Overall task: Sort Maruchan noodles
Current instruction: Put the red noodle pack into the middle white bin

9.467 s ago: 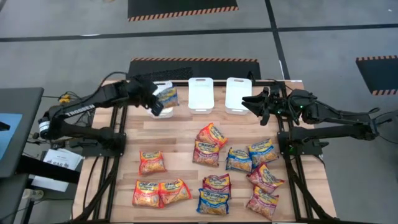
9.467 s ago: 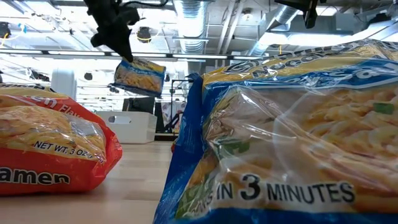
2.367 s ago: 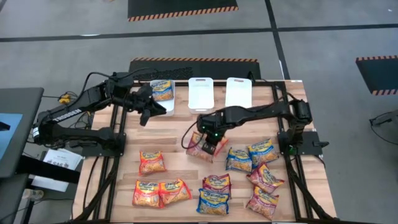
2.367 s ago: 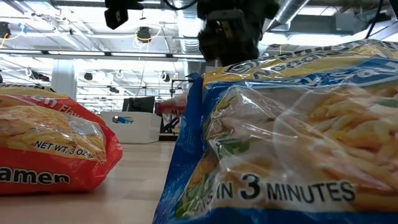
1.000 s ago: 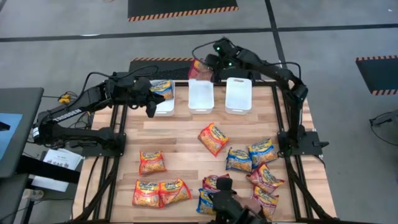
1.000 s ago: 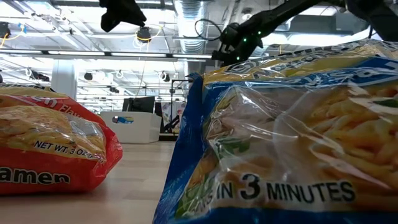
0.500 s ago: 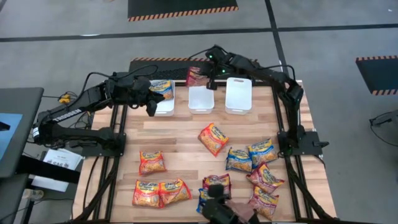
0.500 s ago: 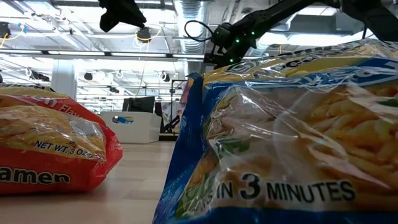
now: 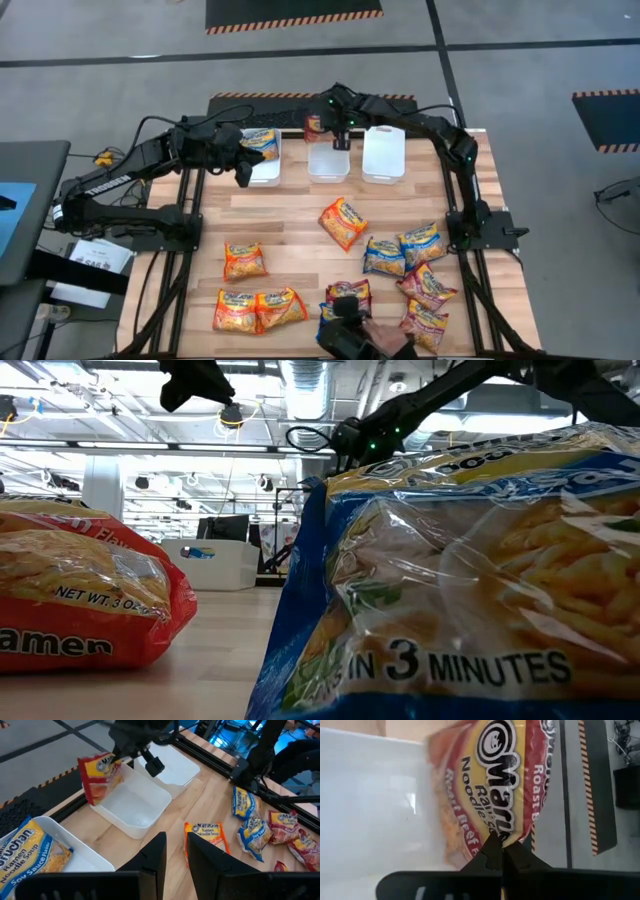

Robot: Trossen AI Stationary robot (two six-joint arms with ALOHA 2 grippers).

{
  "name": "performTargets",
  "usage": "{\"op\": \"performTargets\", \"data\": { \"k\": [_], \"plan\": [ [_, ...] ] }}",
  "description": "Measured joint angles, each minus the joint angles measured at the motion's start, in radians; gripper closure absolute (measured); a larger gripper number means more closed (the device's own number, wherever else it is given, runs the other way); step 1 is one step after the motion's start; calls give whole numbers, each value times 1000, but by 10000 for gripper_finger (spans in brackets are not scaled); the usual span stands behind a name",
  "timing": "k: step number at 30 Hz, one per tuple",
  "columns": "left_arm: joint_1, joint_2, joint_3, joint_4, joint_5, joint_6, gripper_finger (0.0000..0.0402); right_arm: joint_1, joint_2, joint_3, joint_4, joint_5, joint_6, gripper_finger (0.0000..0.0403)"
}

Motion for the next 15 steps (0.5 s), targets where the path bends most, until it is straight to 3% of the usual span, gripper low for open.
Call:
{"op": "performTargets", "data": {
  "k": [15],
  "plan": [
    [0,0,0,-52,1,0,341,42,-2,0,-22,156,-64,361]
  ]
}}
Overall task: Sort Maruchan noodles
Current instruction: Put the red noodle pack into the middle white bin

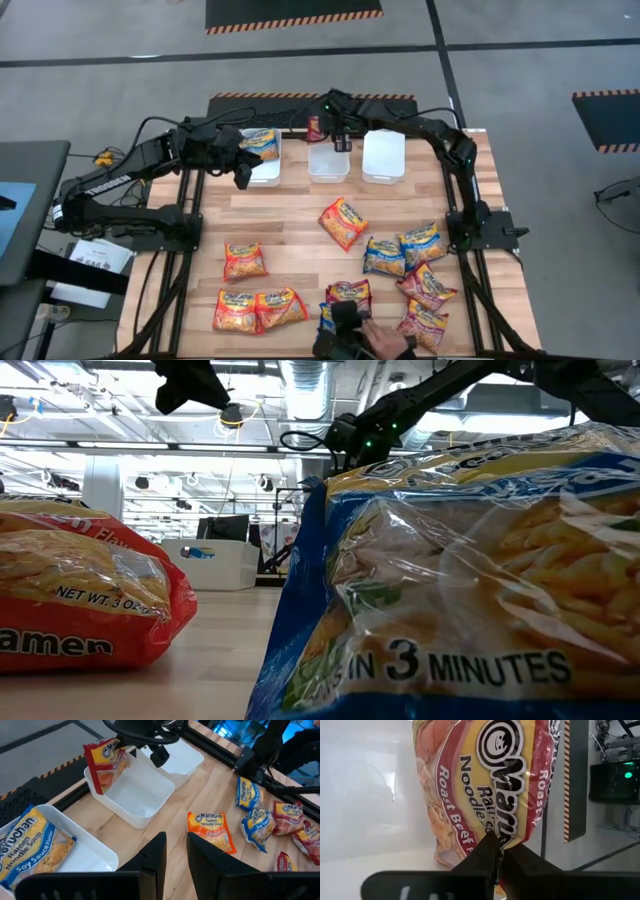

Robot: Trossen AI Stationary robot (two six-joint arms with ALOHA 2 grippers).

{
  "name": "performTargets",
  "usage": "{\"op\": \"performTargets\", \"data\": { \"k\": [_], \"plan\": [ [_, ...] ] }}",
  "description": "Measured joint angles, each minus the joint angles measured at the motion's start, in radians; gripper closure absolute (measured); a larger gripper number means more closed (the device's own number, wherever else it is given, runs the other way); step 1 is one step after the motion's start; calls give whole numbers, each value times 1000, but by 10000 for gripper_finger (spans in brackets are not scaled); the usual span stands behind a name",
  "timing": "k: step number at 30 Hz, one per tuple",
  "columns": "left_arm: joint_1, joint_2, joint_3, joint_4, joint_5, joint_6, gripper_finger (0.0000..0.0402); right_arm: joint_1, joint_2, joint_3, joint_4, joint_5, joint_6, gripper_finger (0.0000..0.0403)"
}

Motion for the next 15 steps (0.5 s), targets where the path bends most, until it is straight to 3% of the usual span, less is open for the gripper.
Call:
{"op": "performTargets", "data": {
  "k": [15],
  "plan": [
    [0,0,0,1,0,19,341,25,0,0,-116,86,10,361]
  ]
}}
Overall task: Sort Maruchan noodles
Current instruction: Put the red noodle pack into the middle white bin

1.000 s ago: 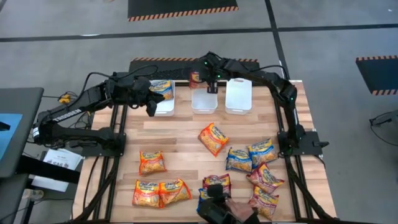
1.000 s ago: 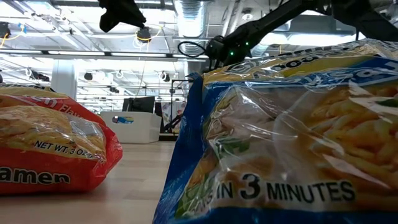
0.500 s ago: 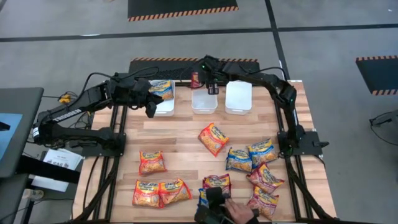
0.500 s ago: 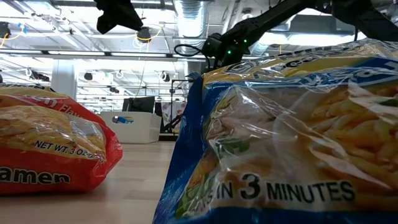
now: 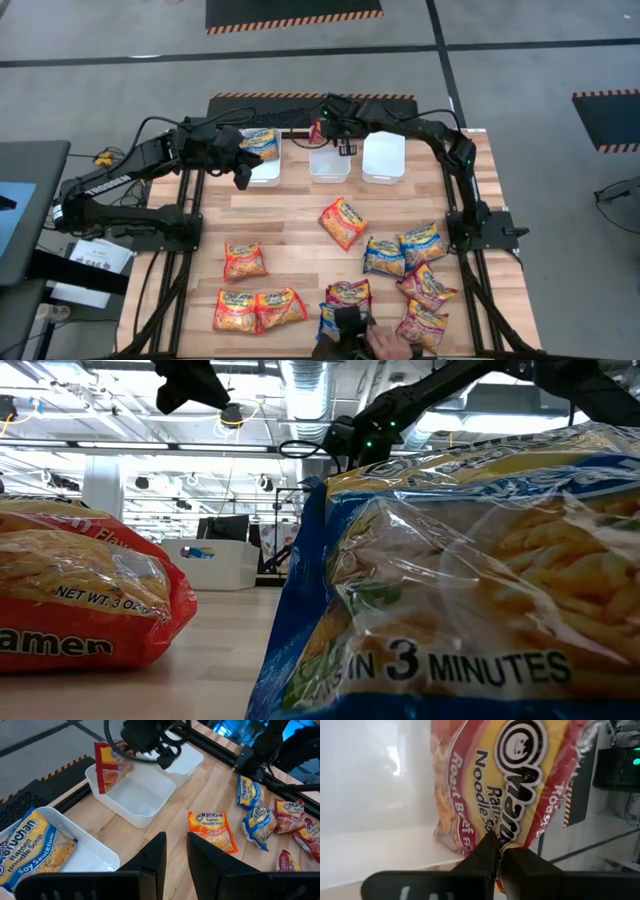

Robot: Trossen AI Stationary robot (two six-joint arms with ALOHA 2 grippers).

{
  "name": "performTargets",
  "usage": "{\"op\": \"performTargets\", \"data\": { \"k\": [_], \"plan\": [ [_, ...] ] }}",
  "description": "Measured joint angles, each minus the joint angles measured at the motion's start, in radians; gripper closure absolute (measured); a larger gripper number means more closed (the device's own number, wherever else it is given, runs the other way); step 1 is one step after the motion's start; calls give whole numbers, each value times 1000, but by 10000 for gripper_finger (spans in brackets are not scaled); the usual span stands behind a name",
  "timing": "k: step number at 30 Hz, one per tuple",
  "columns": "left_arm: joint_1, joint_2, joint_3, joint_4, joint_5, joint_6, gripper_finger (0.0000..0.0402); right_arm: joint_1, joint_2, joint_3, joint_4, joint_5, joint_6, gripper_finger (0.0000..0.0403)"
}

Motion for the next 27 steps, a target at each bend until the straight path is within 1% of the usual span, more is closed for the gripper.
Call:
{"op": "performTargets", "data": {
  "k": [5,11,17,23,27],
  "plan": [
    [0,0,0,0,0,0,341,7,0,0,9,4,2,361],
    [0,0,0,0,0,0,341,2,0,0,17,4,58,352],
    [0,0,0,0,1,0,341,-13,0,0,11,0,104,321],
    [0,0,0,1,9,-1,341,-13,0,3,5,14,106,281],
    [0,0,0,-2,8,-9,341,-10,0,66,-65,32,116,264]
  ]
}}
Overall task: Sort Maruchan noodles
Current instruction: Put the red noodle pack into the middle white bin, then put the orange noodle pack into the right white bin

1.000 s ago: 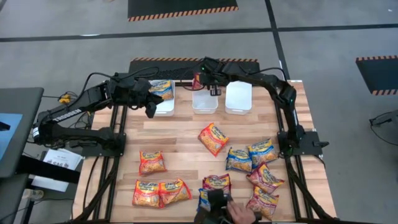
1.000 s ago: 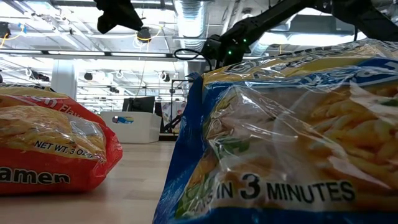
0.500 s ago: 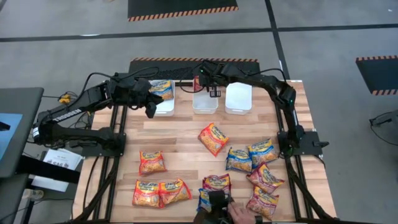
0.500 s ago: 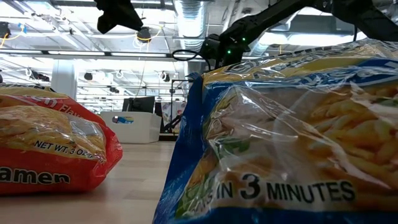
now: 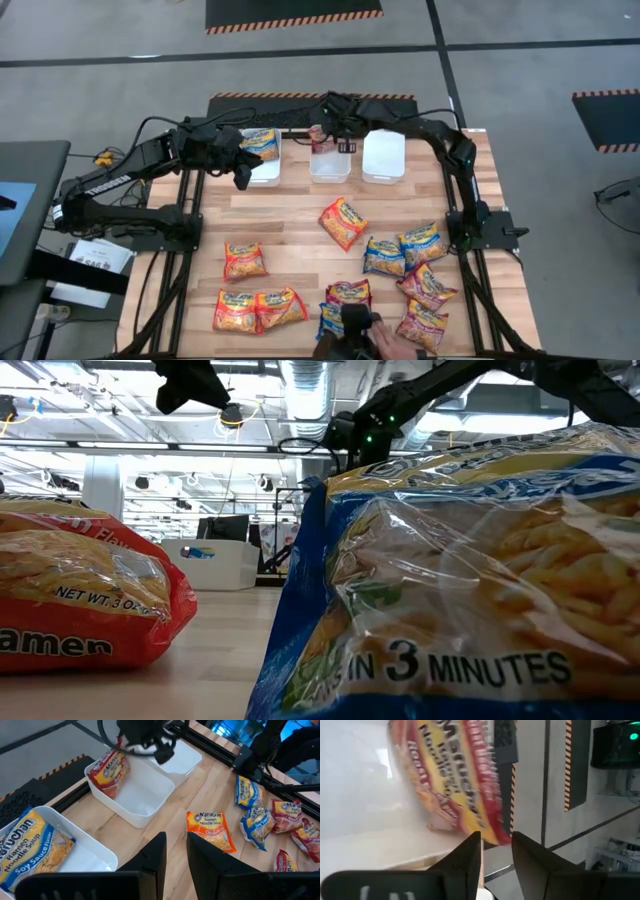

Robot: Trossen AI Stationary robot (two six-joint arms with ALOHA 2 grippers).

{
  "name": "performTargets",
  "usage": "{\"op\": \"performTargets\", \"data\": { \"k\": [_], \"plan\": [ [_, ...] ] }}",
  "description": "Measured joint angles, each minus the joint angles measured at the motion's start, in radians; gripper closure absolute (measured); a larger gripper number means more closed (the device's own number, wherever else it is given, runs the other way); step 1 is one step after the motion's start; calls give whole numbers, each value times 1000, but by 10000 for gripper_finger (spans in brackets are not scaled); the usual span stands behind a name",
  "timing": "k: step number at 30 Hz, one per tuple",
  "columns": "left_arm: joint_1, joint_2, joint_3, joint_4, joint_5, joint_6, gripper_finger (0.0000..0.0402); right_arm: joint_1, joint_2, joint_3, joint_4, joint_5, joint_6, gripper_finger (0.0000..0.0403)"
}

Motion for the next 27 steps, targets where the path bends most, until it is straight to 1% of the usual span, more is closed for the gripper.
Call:
{"op": "performTargets", "data": {
  "k": [5,10,14,17,21,27],
  "plan": [
    [0,0,0,-39,-2,-2,341,3,0,120,-88,-1,69,255],
    [0,0,0,-51,-19,-2,341,2,-1,252,-202,-1,129,256],
    [0,0,0,-50,-22,10,341,-6,-1,379,-318,-2,232,259],
    [2,0,0,-51,-6,-13,334,-15,-1,478,-395,-3,284,259],
    [19,0,0,-55,32,-34,314,-28,-74,454,-391,-7,289,260],
    [47,25,0,-59,83,-98,260,-37,-179,455,-386,-10,334,260]
  ]
}}
